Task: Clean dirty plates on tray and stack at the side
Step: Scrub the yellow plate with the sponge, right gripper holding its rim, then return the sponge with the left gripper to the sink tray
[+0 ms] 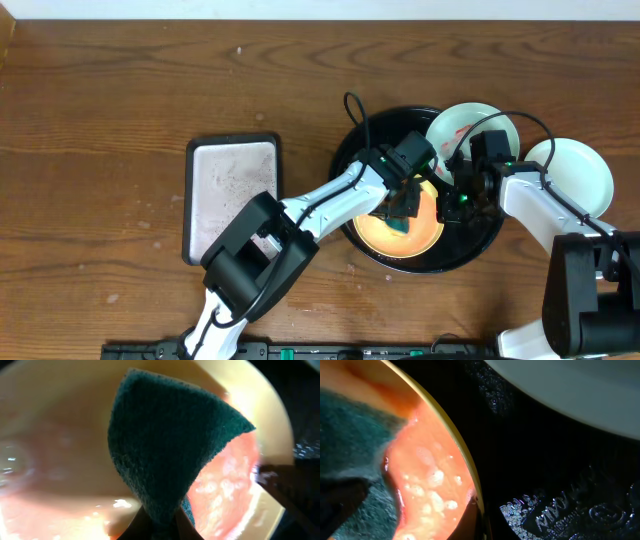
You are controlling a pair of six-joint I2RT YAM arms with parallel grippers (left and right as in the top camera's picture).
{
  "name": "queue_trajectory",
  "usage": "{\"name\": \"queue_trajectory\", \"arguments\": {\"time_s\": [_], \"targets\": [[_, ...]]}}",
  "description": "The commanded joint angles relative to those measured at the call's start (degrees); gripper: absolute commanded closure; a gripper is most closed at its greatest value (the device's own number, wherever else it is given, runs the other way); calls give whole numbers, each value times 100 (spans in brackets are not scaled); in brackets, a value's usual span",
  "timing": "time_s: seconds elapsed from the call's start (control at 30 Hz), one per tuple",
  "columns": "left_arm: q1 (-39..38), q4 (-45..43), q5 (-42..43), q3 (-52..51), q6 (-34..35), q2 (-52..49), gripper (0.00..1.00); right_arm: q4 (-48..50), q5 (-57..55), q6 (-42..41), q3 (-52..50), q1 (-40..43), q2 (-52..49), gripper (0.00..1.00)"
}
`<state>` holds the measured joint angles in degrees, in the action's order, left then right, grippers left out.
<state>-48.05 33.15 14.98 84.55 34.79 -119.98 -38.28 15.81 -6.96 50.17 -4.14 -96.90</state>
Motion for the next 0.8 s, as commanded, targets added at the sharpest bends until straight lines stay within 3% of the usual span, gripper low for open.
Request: {"name": "queue_trajectory", "arguments": {"time_s": [0.0,0.1,0.33,0.5,0.77], "targets": [[-85,28,927,-155,-306,-61,92,-94,-505,103,-122,31,-125,99],[-81,396,754,-155,-404,-61,92,-94,-507,103,-122,31,-125,99],[131,1414,-1414,-146,468,-59,92,-96,-505,103,-122,31,-125,99],[334,1792,-2437,157,494,-24,92,-114,-505,105,-122,31,-125,99],[365,2549,-2640,1141,446,682,92,-107,-505,103,-122,31,-125,99]]}}
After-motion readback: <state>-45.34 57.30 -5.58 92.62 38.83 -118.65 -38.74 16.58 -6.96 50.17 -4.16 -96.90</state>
